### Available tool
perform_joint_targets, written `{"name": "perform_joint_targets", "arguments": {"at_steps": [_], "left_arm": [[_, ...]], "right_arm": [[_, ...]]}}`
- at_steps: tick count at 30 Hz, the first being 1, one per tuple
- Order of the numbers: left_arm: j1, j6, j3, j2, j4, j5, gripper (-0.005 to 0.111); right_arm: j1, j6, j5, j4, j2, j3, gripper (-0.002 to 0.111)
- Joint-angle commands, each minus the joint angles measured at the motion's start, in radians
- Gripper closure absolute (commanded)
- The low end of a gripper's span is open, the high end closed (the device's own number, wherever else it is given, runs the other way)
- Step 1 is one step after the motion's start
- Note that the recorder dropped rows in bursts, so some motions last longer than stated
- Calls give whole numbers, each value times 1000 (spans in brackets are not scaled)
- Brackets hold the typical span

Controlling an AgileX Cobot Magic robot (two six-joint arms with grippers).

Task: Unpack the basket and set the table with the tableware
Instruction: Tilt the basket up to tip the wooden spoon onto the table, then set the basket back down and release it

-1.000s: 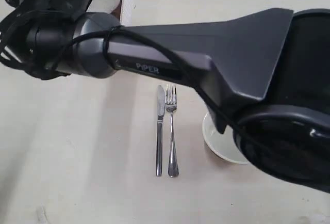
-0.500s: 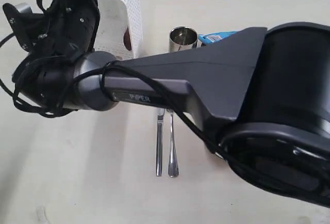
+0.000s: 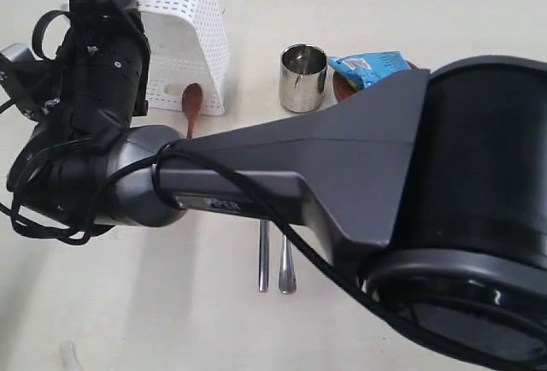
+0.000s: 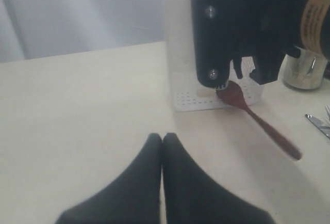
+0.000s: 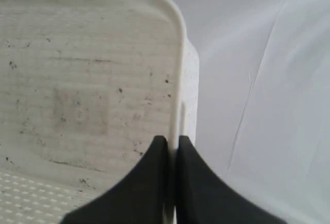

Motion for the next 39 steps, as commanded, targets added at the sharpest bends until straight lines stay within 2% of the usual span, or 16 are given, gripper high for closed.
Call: {"name": "perform_joint_targets", "arguments": {"at_steps": [1,4,11,15,19,20,22,25,27,29,32,39], "left_arm": [[-6,0,2,-3,1,1,107],[-6,0,2,-3,1,1,107],[-6,0,2,-3,1,1,107],[-6,0,2,-3,1,1,107],[-6,0,2,-3,1,1,107],[-6,0,2,-3,1,1,107],[-6,0,2,-3,1,1,107],[-6,0,2,-3,1,1,107],[-6,0,2,-3,1,1,107],[-6,0,2,-3,1,1,107],[-6,0,2,-3,1,1,107],[-6,0,2,-3,1,1,107]], "right_arm": [[-5,20,-30,28,-3,9,109],[-25,33,-60,28,-7,4,109],[-95,33,-102,254,-55,-97,109],[-172,36,-120,449,-83,-218,109],[-264,173,-105,531,-83,-332,109],[-280,178,-119,605,-83,-353,109],[-328,131,-181,872,-83,-389,109],[-432,5,-259,1384,-83,-399,109],[-490,-37,-266,1584,-81,-399,109],[-518,-37,-290,1681,-81,-399,109],[-539,-37,-340,1759,-81,-399,109],[-550,33,-327,1772,-28,-397,108]]}}
